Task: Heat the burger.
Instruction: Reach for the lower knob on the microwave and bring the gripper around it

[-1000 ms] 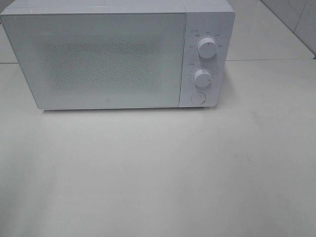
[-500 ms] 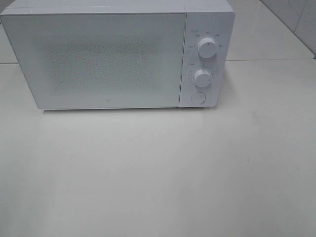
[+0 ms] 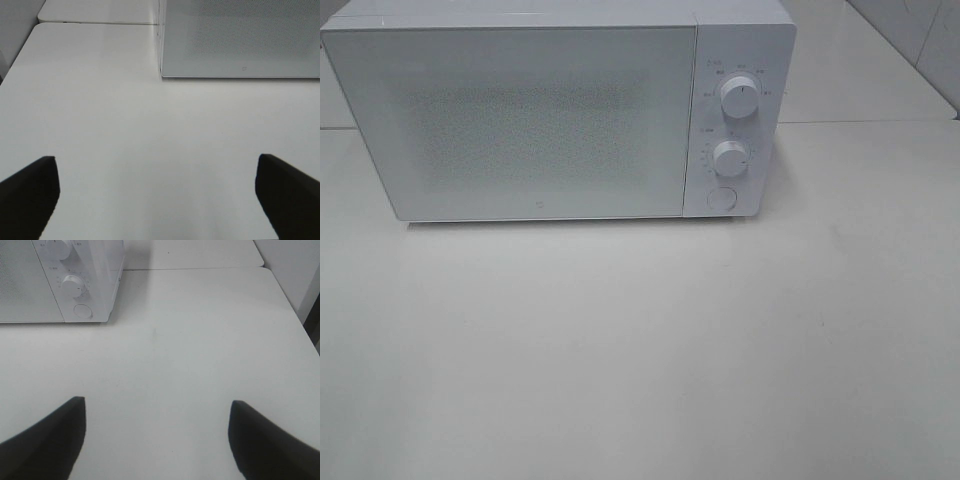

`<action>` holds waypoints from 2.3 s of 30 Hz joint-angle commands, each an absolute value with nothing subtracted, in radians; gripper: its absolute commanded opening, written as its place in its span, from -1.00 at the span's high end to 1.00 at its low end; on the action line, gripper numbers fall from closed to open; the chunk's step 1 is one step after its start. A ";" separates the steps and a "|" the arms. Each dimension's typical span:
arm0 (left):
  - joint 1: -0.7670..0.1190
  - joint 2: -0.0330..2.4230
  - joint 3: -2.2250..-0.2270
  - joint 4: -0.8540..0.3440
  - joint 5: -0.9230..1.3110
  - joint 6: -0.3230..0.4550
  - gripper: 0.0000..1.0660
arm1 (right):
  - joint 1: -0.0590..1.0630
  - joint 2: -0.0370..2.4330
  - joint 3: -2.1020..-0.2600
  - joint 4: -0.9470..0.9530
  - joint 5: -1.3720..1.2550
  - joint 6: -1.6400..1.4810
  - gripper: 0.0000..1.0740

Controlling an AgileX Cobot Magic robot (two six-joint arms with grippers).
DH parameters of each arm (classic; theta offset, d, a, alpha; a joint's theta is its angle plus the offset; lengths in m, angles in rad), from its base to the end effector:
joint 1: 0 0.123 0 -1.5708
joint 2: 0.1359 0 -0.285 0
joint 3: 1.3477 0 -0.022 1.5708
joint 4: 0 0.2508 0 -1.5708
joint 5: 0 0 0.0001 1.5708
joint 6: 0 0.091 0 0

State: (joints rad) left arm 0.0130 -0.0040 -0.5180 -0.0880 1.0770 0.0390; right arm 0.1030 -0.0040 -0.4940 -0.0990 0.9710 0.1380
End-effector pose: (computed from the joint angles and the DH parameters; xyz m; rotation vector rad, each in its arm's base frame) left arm -0.0083 -0.0072 0.2812 0.0325 2.0360 -0.0725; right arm -0.0008 -0.0075 0.2833 0.0333 1.9529 0.0423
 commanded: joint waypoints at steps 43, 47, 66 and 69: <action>0.017 -0.023 -0.515 -0.094 1.068 0.041 -0.86 | 0.096 0.201 -0.485 -0.092 0.621 0.181 -0.42; 0.017 -0.023 -0.515 -0.094 1.068 0.041 -0.86 | 0.096 0.260 -0.480 -0.092 0.535 0.182 -0.42; 0.017 -0.023 -0.515 -0.094 1.068 0.041 -0.86 | 0.096 0.527 -0.365 -0.098 0.112 0.183 -0.42; 0.017 -0.023 -0.515 -0.094 1.068 0.041 -0.86 | 0.096 0.579 -0.345 -0.108 0.038 0.180 -0.42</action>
